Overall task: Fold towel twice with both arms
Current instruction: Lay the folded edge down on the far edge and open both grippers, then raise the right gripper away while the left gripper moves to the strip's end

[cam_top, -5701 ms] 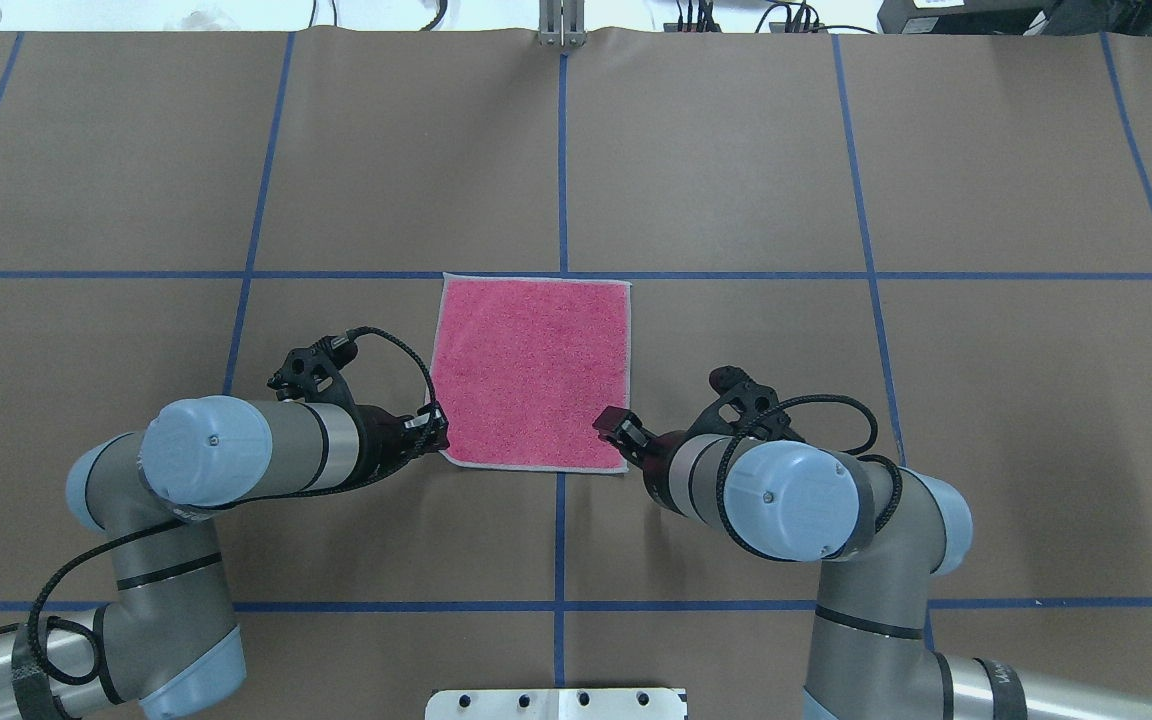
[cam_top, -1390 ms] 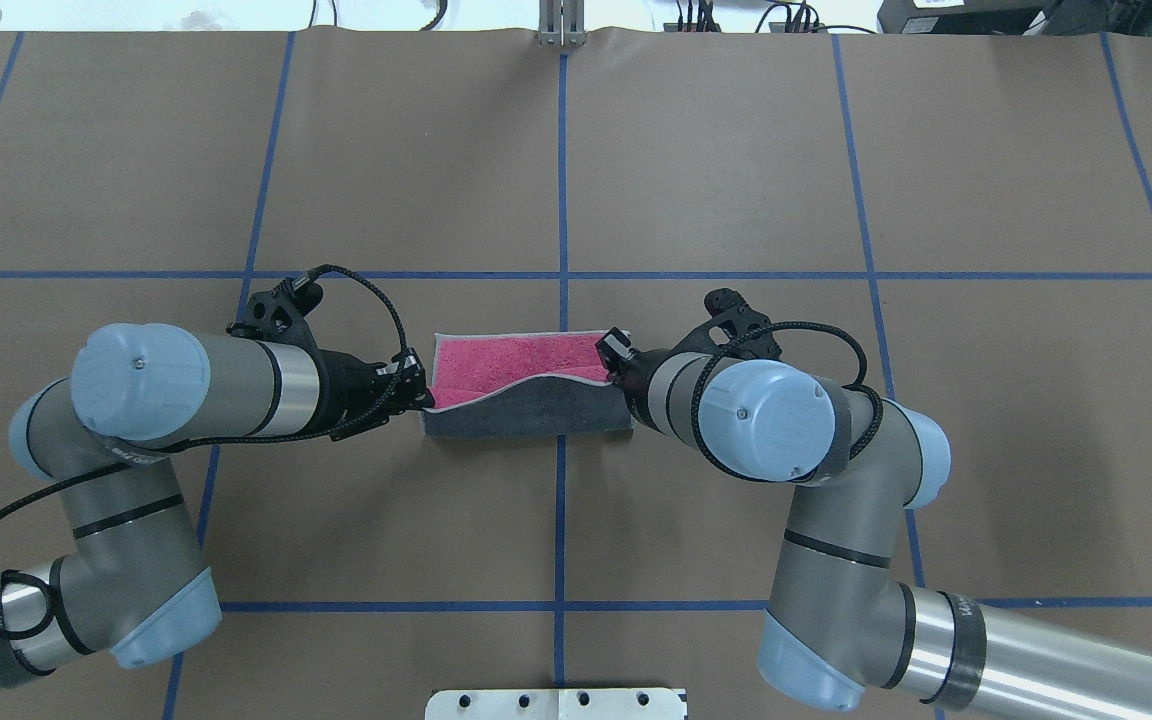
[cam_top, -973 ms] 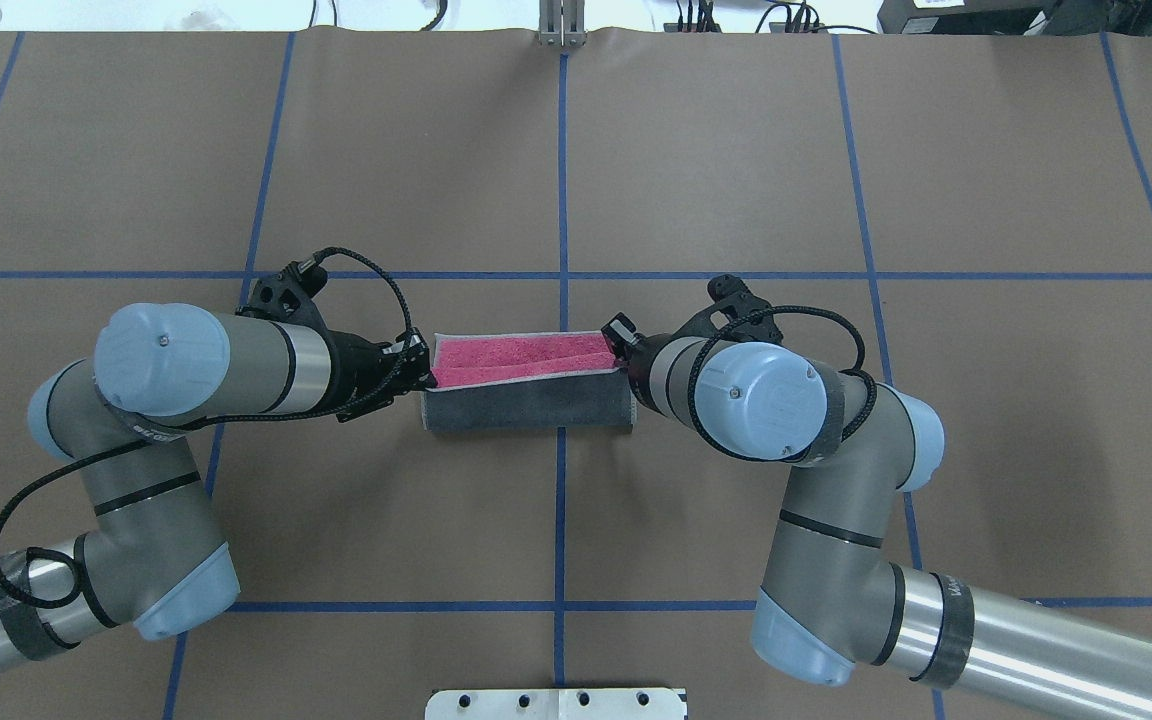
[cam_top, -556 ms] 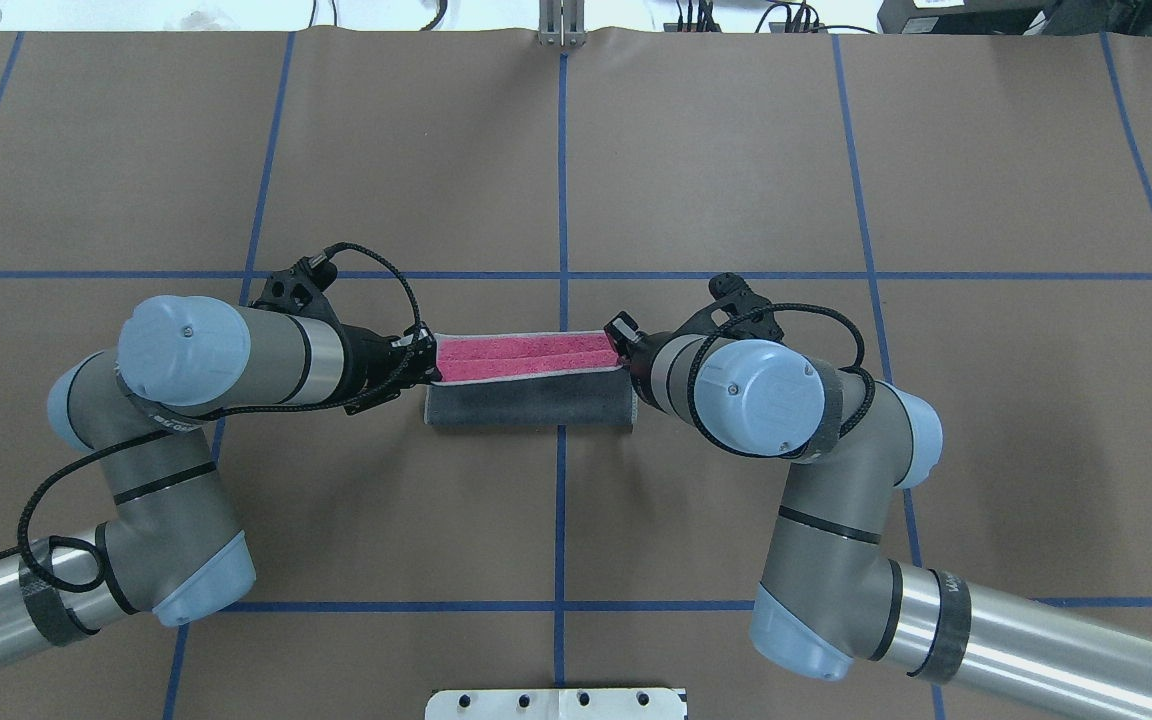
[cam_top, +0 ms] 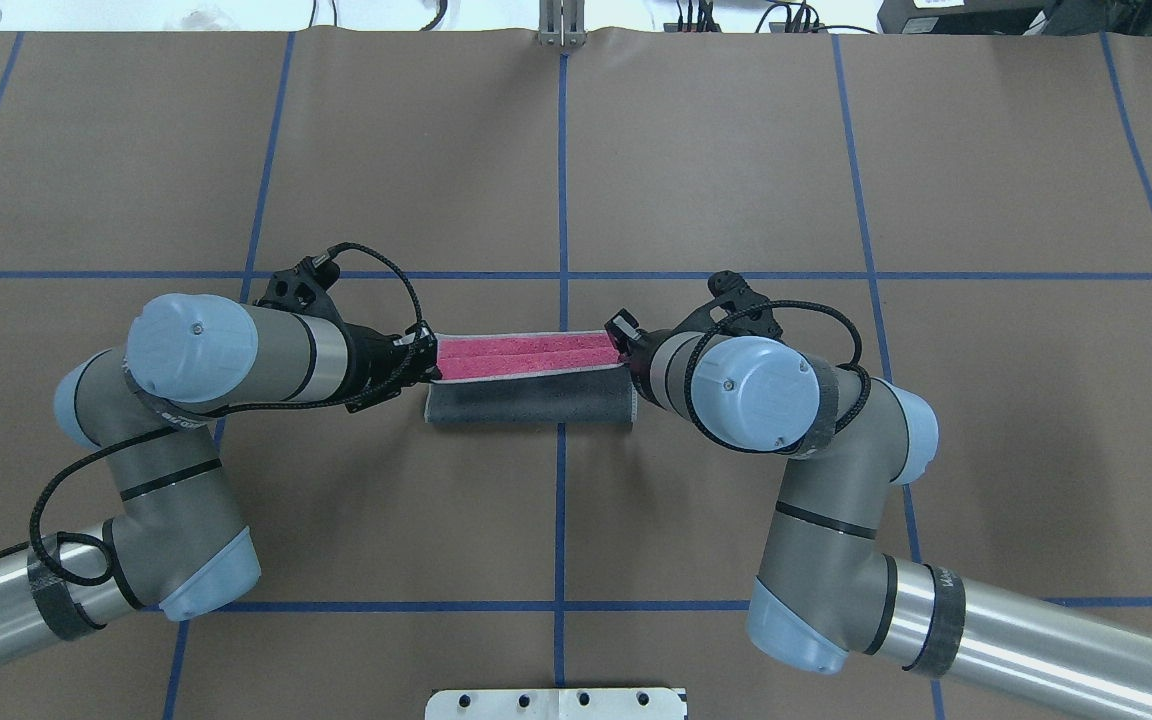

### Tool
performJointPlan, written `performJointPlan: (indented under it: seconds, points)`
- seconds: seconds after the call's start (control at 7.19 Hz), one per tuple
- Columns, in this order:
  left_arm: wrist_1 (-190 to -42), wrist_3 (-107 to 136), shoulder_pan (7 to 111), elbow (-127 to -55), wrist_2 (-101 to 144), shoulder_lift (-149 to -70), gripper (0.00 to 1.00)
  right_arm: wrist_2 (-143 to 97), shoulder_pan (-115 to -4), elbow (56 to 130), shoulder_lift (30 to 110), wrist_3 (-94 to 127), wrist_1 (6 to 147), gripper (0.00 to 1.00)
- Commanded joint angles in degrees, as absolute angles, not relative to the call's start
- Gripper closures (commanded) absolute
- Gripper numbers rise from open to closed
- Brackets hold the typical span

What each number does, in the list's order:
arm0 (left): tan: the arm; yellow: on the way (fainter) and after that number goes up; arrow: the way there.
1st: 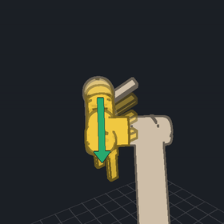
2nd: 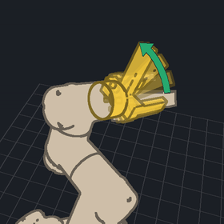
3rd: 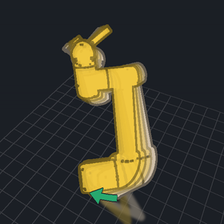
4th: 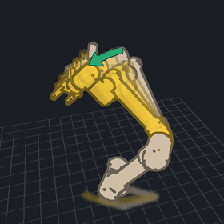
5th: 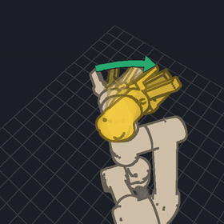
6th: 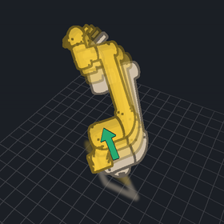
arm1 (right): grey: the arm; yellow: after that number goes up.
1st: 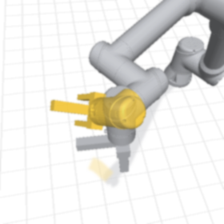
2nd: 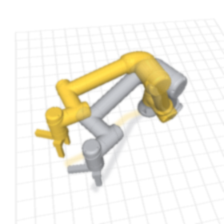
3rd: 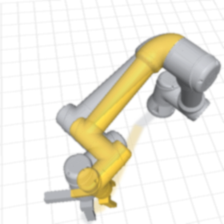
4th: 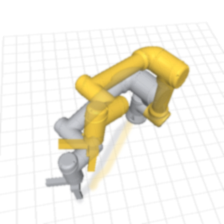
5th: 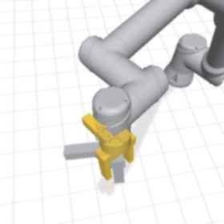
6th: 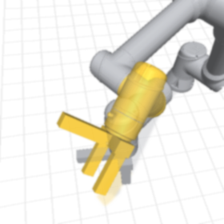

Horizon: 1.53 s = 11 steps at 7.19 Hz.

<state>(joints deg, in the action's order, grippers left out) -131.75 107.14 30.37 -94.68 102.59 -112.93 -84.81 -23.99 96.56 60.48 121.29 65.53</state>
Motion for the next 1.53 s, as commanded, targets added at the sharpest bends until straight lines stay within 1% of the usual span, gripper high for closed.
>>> performJointPlan:
  seconds: [0.0, 0.14, 0.28, 0.42, 0.56, 0.7, 0.83, 0.97, 1.11, 1.39]
  points:
    - [-131.75, 107.14, 30.76, -94.48, 102.66, -112.94, 0.95, -84.81, -24.34, 96.50, 60.38, 121.29, 65.48, 1.00]
    - [-131.75, 107.23, 31.28, -94.48, 102.66, -113.03, 0.75, -84.81, -24.78, 96.42, 59.95, 121.38, 65.48, 0.72]
    - [-131.75, 107.49, 32.16, -94.22, 102.66, -113.98, 0.63, -84.99, -25.57, 94.94, 58.29, 121.46, 65.57, 0.42]
    - [-131.75, 110.80, 32.69, -94.13, 102.74, -114.60, 0.50, -85.08, -25.75, 93.62, 57.31, 121.46, 65.57, 0.37]
    - [-131.75, 111.44, 32.96, -94.13, 102.74, -114.96, 0.30, -85.34, -26.54, 93.69, 57.13, 121.46, 65.57, 0.31]
    - [-131.75, 111.62, 33.57, -94.13, 102.74, -115.57, 0.27, -86.04, -27.33, 93.69, 57.04, 121.03, 65.57, 0.30]
    - [-131.75, 111.19, 33.57, -94.13, 102.83, -115.58, 0.22, -88.22, -28.55, 93.78, 57.04, 118.42, 65.57, 0.27]
    - [-131.84, 110.75, 33.57, -94.04, 103.35, -115.32, 0.11, -91.98, -29.96, 93.69, 57.65, 113.86, 66.26, 0.01]
    - [-131.84, 110.74, 33.49, -93.96, 104.23, -114.79, 0.01, -94.54, -31.62, 93.69, 58.79, 108.51, 66.36, 0.01]
    - [-131.92, 110.74, 32.79, -94.65, 106.53, -113.13, 0.01, -103.58, -37.41, 93.95, 61.69, 94.39, 68.01, 0.00]
